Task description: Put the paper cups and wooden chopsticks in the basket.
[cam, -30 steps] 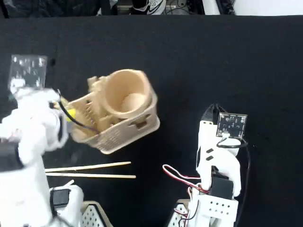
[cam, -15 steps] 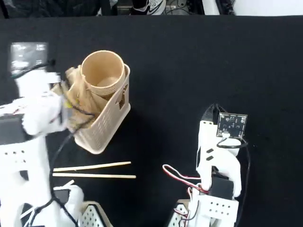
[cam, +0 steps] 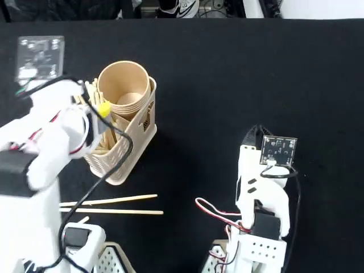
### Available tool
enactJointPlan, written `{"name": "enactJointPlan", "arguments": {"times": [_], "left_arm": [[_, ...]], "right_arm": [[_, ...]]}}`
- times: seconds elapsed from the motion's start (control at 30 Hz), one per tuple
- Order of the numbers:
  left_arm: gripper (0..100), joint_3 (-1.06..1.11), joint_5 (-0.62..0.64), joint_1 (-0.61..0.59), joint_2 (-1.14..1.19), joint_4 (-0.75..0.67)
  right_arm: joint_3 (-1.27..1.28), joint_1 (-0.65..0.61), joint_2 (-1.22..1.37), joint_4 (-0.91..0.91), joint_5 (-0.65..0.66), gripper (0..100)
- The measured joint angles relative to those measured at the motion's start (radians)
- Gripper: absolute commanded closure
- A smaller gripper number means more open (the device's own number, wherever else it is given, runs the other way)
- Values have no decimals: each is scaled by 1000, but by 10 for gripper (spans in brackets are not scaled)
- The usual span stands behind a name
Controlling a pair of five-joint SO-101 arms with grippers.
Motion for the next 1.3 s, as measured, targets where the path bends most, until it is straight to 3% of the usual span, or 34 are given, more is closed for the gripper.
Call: {"name": "enactJointPlan", "arguments": {"times": [0.13, 0.27, 0.43, 0.53, 0.77, 0.9, 1.0, 1.3], "left_arm": [[797, -195, 0, -26, -74, 101], [797, -190, -17, -239, -229, 117], [798, 103, -163, -582, -250, 117], [799, 316, -270, -729, -244, 115], [797, 675, -410, -859, -255, 12], [797, 838, -450, -908, -255, -68], [797, 882, -465, -979, -255, -124], [797, 1096, -522, -1023, -255, -282]], "right_arm": [[0, 0, 0, 9, 46, 985], [-66, -68, 0, 143, 138, 985], [-233, -253, 0, 416, 307, 962], [-293, -408, 0, 563, 431, 956], [-456, -647, 190, 763, 591, 950], [-612, -766, 451, 867, 654, 861], [-730, -870, 681, 933, 694, 850], [-824, -1261, 1128, 872, 701, 847]]}}
